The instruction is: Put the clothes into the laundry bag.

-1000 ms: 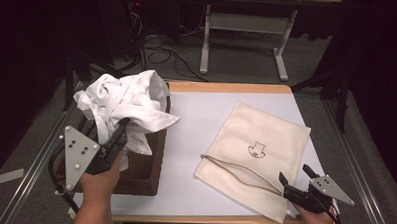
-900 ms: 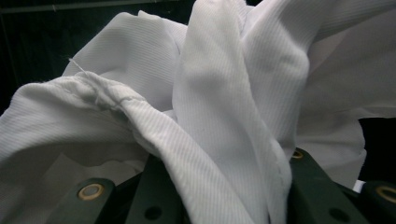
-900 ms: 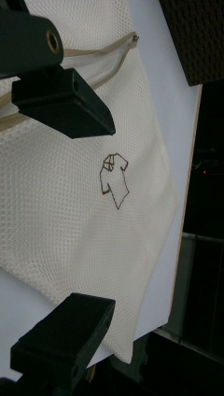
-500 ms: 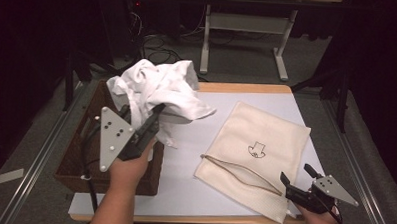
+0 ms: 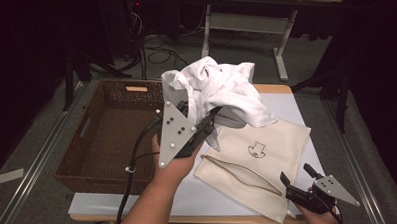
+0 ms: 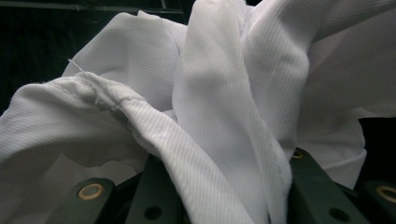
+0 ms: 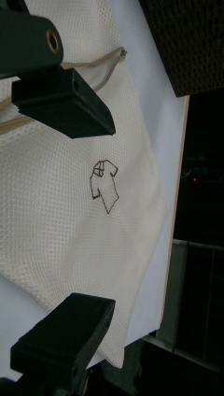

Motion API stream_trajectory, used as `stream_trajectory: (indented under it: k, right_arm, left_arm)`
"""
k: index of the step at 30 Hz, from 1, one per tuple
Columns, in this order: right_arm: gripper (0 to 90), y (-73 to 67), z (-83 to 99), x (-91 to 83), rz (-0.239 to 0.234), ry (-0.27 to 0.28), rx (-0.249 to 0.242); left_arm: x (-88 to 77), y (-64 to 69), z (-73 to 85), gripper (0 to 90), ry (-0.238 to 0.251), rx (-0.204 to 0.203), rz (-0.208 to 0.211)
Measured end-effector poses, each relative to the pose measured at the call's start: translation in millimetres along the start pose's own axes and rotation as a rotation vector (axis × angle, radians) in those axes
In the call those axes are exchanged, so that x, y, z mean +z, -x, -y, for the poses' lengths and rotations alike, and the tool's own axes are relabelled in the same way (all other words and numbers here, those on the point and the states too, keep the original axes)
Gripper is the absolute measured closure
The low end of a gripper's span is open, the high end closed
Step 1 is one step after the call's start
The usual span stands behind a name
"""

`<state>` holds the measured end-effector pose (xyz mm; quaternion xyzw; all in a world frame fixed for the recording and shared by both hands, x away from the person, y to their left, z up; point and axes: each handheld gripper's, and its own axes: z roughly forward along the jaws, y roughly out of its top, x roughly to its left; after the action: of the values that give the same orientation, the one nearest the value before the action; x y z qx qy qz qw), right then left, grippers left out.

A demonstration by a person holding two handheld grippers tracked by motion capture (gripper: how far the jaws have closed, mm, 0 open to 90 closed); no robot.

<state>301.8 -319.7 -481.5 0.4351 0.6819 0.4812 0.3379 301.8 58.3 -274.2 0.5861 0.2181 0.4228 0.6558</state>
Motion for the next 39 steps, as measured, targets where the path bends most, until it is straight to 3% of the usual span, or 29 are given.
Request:
stream_trajectory:
  k: [5, 8, 12, 14, 16, 20, 25, 28, 31, 39]
  right_arm:
    - [14.9, -0.8, 0.1, 0.5, 0.001, -0.005, 0.004]
    - [14.8, -1.3, 0.2, 0.7, 0.000, -0.006, 0.001]
    - [14.9, -1.7, 0.1, 0.9, 0.000, -0.005, -0.003]
    - [14.9, -2.5, 0.3, 1.3, 0.000, -0.009, -0.004]
    - [14.9, -2.9, 0.6, 2.5, -0.010, -0.011, -0.011]
    - [14.9, -4.1, 1.0, 4.6, -0.012, -0.023, -0.016]
    - [14.9, -4.7, 1.0, 7.0, -0.016, -0.038, -0.006]
    - [14.9, -7.6, 1.2, 11.7, -0.022, -0.061, -0.015]
    - [15.3, -16.1, 2.1, 18.7, -0.033, -0.135, -0.060]
    - [16.9, -26.5, 0.5, 30.2, -0.084, -0.191, -0.044]
  left_arm:
    - [2.8, 6.5, 8.3, 72.1, -0.020, -0.007, 0.022]
    - [1.9, 10.7, 24.4, 72.1, -0.050, -0.016, 0.048]
    - [-0.7, 11.5, 38.7, 72.0, -0.071, -0.045, 0.066]
    - [-5.5, 10.3, 52.9, 72.0, -0.088, -0.097, 0.093]
    - [-8.5, 9.3, 57.5, 72.0, -0.095, -0.109, 0.102]
    - [-27.8, 1.5, 74.2, 72.0, -0.134, -0.166, 0.120]
    - [-48.4, -2.3, 83.9, 71.9, -0.165, -0.154, 0.118]
    - [-61.9, -2.8, 95.1, 71.9, -0.190, -0.183, 0.128]
    - [-75.3, 1.6, 110.7, 71.8, -0.222, -0.219, 0.158]
    - [-83.9, 14.6, 129.6, 71.5, -0.306, -0.174, 0.211]
